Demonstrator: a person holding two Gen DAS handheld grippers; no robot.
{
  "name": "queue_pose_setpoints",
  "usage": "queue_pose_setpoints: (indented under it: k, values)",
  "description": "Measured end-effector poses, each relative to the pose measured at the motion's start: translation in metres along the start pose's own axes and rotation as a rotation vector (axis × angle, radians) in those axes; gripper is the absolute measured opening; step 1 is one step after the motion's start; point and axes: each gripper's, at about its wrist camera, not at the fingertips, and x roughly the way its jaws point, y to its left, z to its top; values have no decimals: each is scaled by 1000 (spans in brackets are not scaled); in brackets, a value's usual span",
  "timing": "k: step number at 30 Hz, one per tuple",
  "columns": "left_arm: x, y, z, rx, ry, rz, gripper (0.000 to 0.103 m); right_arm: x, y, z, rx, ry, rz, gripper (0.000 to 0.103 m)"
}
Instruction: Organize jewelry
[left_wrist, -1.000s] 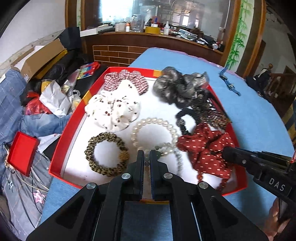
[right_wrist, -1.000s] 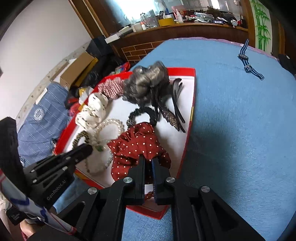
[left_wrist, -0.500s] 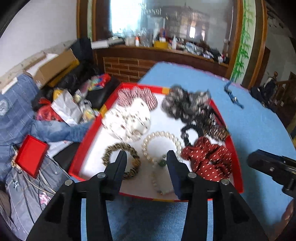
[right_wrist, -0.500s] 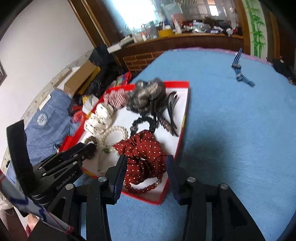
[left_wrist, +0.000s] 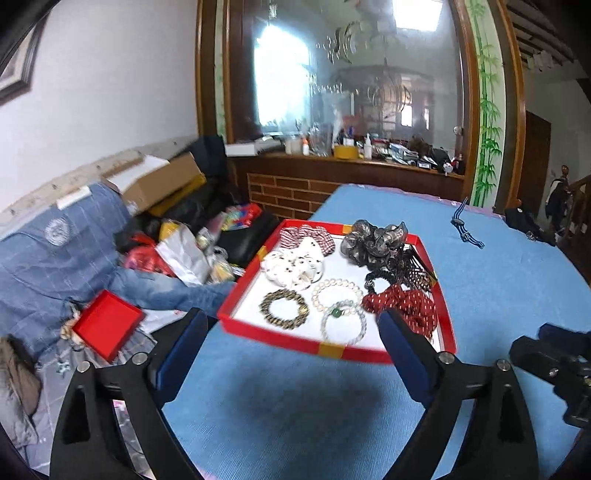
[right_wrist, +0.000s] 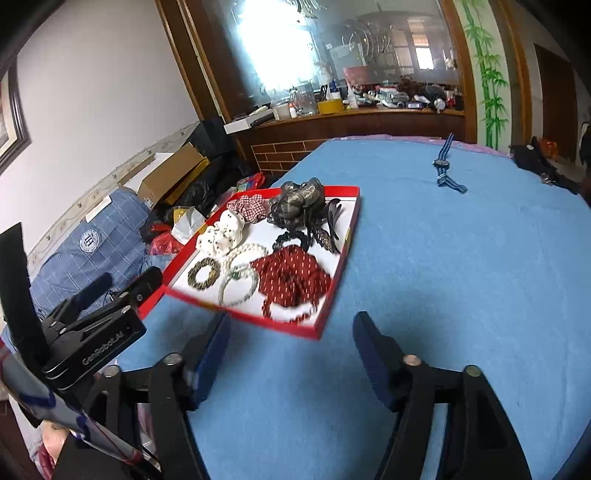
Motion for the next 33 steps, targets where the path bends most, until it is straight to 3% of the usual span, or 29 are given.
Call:
queue_pose_setpoints:
  k: [4, 7, 14, 19, 27, 33]
  values:
    - [-35, 1, -21, 47, -36, 85, 99, -32, 12, -19, -29, -53, -58, 93]
    - [-60, 3, -35, 69, -75, 149, 103, -54, 23, -37, -40, -79, -85, 95]
    - [-101, 17, -60, 56, -71, 42, 103, -94, 43, -78, -94, -157, -165, 103]
    - [-100, 22, -60, 29, -54, 69, 103, -81, 44, -78, -140, -159, -239, 103]
    - [-105, 31, -68, 15, -73, 126, 103, -82, 67, -83, -198, -188, -242, 103]
    - [-103, 44, -67, -20, -77, 105, 103, -73, 76, -82, -223, -173, -219, 103]
